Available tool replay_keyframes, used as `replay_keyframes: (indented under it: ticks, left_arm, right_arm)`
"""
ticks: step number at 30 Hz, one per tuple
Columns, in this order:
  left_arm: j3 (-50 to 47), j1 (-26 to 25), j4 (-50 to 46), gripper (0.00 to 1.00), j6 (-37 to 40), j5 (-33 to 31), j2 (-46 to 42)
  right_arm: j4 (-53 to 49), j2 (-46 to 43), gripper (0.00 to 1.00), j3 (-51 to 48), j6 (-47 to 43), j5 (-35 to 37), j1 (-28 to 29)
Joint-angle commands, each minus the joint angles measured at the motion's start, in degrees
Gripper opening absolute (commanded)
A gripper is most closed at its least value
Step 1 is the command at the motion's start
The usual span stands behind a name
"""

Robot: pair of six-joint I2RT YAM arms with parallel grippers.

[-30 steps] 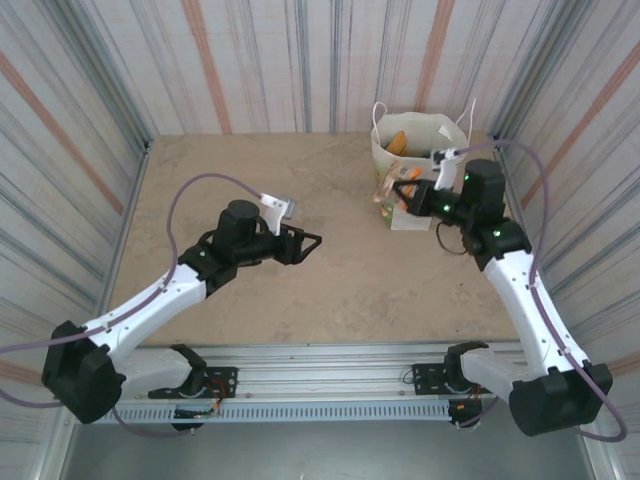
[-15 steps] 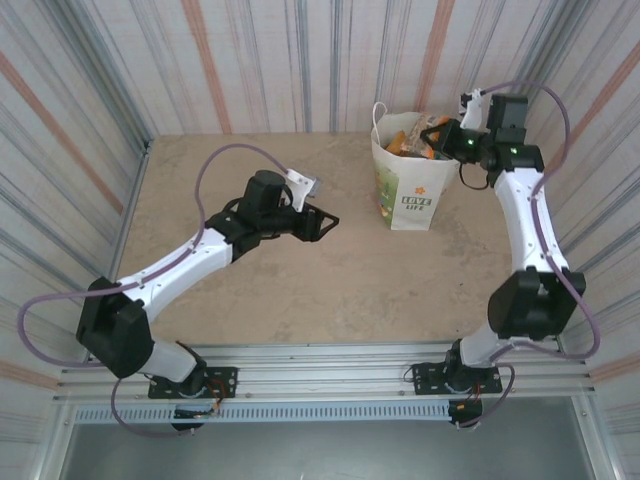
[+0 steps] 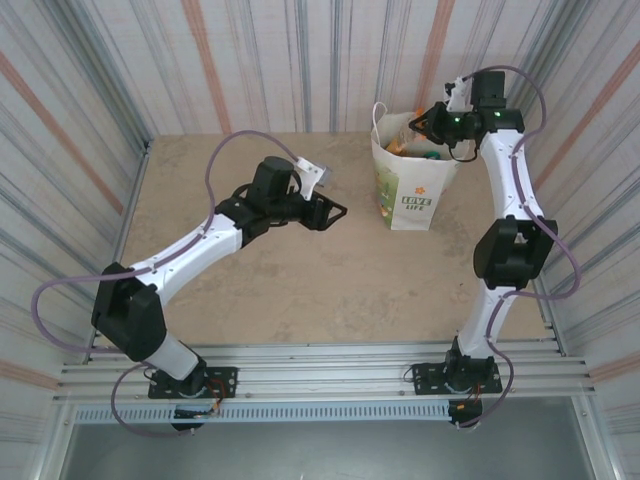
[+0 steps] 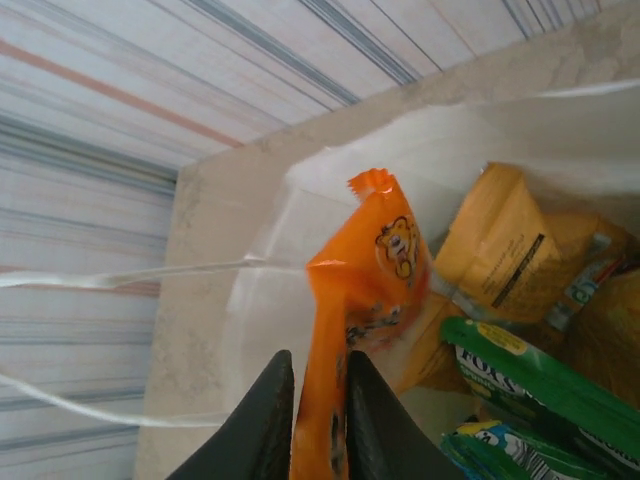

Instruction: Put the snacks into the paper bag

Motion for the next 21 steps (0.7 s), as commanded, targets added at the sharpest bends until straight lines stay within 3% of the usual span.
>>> replay_keyframes:
  ticks: [1, 8, 14, 21]
  left_arm:
    - [3.1, 0.6, -1.4, 0.66, 2.0, 1.6, 0.8]
    - [9.3, 0.8, -1.8, 0.66, 2.9, 1.1, 3.5]
    - [18.0, 0.9, -1.0, 0.67, 0.8, -3.2, 8.9]
    - [31.8, 2.0, 0.3, 0.68, -4.2, -1.8, 18.7]
  right_arm:
    - [-9.0, 1.9, 0.29, 5.2, -3.4, 6.5, 0.2]
    - [-13.1, -4.8, 0.40, 6.5, -8.1, 20.5, 0.8]
    - [-10.9, -13.5, 0.44, 2.9, -9.5, 23.4, 0.7]
    - [-7.3, -19.9, 0.46, -2.7, -10.3, 24.3, -1.6]
